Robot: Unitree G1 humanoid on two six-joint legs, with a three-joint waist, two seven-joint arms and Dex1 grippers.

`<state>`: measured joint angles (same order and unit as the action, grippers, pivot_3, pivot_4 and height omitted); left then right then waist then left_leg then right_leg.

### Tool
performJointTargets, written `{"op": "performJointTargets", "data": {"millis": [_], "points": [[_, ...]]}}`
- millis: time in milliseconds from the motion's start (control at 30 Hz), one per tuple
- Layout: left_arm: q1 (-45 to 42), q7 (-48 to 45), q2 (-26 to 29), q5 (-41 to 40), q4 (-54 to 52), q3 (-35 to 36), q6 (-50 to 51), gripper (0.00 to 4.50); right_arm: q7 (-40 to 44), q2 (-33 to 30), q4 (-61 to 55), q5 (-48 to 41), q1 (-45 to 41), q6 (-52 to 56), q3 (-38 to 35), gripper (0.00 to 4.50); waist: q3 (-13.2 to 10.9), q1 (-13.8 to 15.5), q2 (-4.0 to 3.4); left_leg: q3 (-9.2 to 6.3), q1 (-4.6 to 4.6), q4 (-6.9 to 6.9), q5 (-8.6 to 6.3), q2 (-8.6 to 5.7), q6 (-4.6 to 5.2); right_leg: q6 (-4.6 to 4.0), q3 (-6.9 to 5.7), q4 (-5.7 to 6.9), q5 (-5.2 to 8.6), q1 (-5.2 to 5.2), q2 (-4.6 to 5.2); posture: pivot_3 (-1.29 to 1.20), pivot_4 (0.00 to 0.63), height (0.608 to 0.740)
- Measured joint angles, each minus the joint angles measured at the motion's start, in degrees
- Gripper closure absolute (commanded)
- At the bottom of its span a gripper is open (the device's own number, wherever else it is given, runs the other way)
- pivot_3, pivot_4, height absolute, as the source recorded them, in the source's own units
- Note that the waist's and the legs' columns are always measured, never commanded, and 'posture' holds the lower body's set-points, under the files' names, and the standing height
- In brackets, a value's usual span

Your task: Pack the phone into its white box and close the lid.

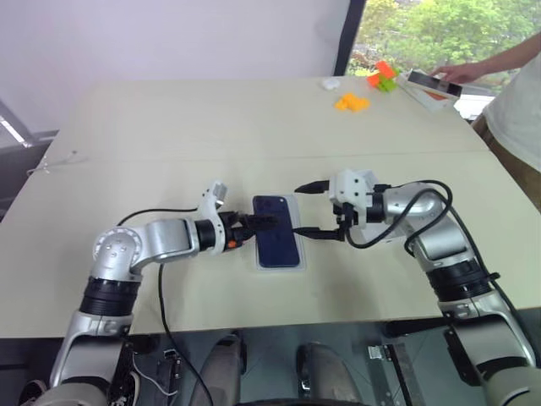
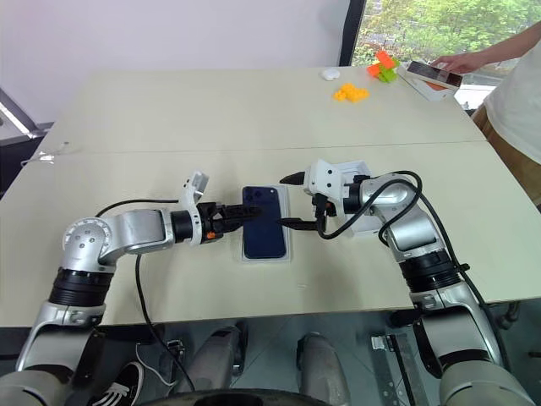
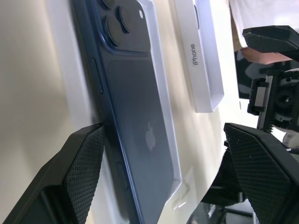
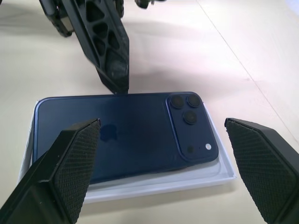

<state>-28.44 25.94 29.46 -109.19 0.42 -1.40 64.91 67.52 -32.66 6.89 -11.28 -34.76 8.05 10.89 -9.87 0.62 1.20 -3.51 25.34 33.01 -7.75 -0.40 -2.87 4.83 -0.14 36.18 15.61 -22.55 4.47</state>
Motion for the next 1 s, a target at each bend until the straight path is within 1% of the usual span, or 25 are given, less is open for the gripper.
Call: {"op": "performJointTargets", "data": {"millis": [133, 300, 367, 433, 500, 533, 567, 600, 633, 700, 733, 767, 933, 1000], "points": [[-0.2, 0.8, 0.4, -2.1, -0.5, -0.4, -0.3, 0.27, -0.4, 0.2, -0.2, 0.2, -0.4, 0.4, 0.2, 0.00, 0.0, 0.1, 0.00, 0.00, 0.00, 0.00, 0.00, 0.00, 0.00, 0.00, 0.00, 0.00, 0.00, 0.00, 0.02, 0.00, 0.150, 0.740], [-0.9, 0.8, 1.9, -1.9, -0.1, -0.4, -0.7, 0.27, -0.7, 0.2, -0.4, 0.4, -0.5, 0.5, 0.2, 0.00, 0.0, 0.0, 0.00, 0.00, 0.02, -0.01, 0.00, 0.00, -0.01, 0.00, 0.00, -0.01, 0.00, -0.03, 0.03, 0.00, 0.150, 0.740], [-0.8, 0.3, 3.3, -1.9, -0.5, -0.7, -0.3, 0.27, -0.7, 0.2, -0.4, 0.4, -0.6, 0.8, 0.3, 0.00, 0.0, 0.0, 0.00, 0.01, 0.03, -0.01, 0.00, 0.00, -0.01, 0.00, 0.00, -0.01, 0.00, -0.04, 0.03, 0.00, 0.150, 0.740], [-0.4, -1.1, 5.3, -1.4, -1.8, -0.6, 0.0, 0.79, -0.9, 0.3, -0.4, 0.3, -0.7, 1.8, 0.2, 0.00, 0.0, -0.1, -0.01, 0.02, 0.03, -0.03, -0.01, 0.01, -0.01, 0.00, 0.00, -0.01, 0.00, -0.06, 0.02, 0.00, 0.150, 0.740], [0.2, -2.0, 6.2, -0.6, -2.9, 0.6, -0.7, 1.46, -1.2, 0.7, -0.4, -1.0, -1.1, 5.0, -0.1, 0.55, 0.0, -0.1, -0.03, 0.01, 0.03, -0.03, -0.01, 0.06, -0.02, 0.00, 0.01, 0.00, 0.00, -0.07, 0.03, 0.00, 0.150, 0.740], [0.2, -2.3, 6.3, 0.8, -2.9, 0.8, -1.3, 2.03, -1.5, 0.9, -0.5, -1.6, -1.1, 6.3, -0.4, 0.89, 0.0, 0.0, -0.03, 0.01, 0.02, -0.03, -0.01, 0.06, -0.02, 0.00, 0.01, -0.01, 0.00, -0.07, 0.03, 0.00, 0.150, 0.740], [0.4, -2.6, 6.2, 2.9, -2.9, 0.9, -2.0, 2.53, -1.9, 1.4, -0.6, -2.4, -1.1, 7.4, -0.6, 1.33, 0.0, 0.0, -0.03, 0.01, 0.03, -0.03, -0.01, 0.04, -0.02, -0.01, 0.01, -0.01, 0.00, -0.07, 0.03, 0.00, 0.150, 0.740], [0.8, -3.0, 5.5, 5.2, -2.9, 1.7, -3.5, 3.04, -2.5, 2.3, -1.4, -3.1, -0.9, 8.6, -0.8, 1.86, 0.0, 0.0, -0.03, 0.03, 0.03, -0.03, -0.01, 0.04, -0.02, -0.01, 0.01, -0.01, 0.00, -0.07, 0.05, 0.00, 0.150, 0.740], [0.8, -3.3, 4.5, 6.7, -2.9, 2.2, -4.6, 3.65, -2.8, 2.8, -2.2, -3.6, -0.7, 9.1, -0.8, 2.41, 0.0, 0.1, -0.02, 0.01, 0.08, -0.03, -0.01, 0.06, -0.02, -0.01, 0.01, -0.02, 0.00, -0.10, 0.07, 0.00, 0.150, 0.740], [1.2, -5.0, 1.9, 11.8, -4.1, 2.8, -7.7, 4.50, -3.8, 4.0, -3.7, -3.5, 0.8, 8.8, -0.5, 3.42, 0.0, 0.3, -0.02, 0.02, 0.10, -0.04, -0.04, 0.04, 0.02, -0.01, 0.00, -0.11, 0.00, -0.06, 0.10, 0.00, 0.150, 0.740], [1.4, -5.9, 1.1, 13.8, -4.7, 2.7, -8.3, 4.50, -4.3, 4.5, -3.8, -3.4, 1.5, 8.5, -0.3, 4.05, 0.0, 0.2, -0.02, 0.05, 0.12, -0.03, -0.07, 0.01, 0.06, -0.01, 0.01, -0.13, 0.00, -0.06, 0.15, 0.00, 0.150, 0.740], [1.7, -7.2, 0.5, 16.0, -5.6, 2.6, -8.6, 4.50, -4.8, 4.7, -3.8, -3.0, 2.3, 8.1, 0.0, 4.47, 0.0, 0.1, -0.02, 0.09, 0.13, -0.03, -0.09, -0.01, 0.10, -0.01, 0.04, -0.14, 0.00, -0.08, 0.17, 0.00, 0.150, 0.740], [2.5, -14.3, -5.1, 22.9, -7.8, 1.2, -9.2, 4.50, -6.5, 4.7, -3.7, 0.7, 4.8, 5.6, 2.5, 4.47, 0.0, 0.1, -0.02, 0.13, 0.10, -0.01, -0.10, -0.13, 0.14, -0.01, 0.06, -0.12, 0.00, -0.07, 0.13, 0.00, 0.150, 0.740], [2.4, -15.9, -5.1, 26.7, -7.7, -0.7, -8.1, 4.50, -7.3, 4.5, -3.7, 3.5, 5.5, 3.4, 4.4, 4.47, 0.0, 0.0, -0.03, 0.12, 0.08, -0.01, -0.10, -0.12, 0.14, -0.01, 0.06, -0.08, 0.00, -0.09, 0.08, 0.00, 0.150, 0.740]]}}
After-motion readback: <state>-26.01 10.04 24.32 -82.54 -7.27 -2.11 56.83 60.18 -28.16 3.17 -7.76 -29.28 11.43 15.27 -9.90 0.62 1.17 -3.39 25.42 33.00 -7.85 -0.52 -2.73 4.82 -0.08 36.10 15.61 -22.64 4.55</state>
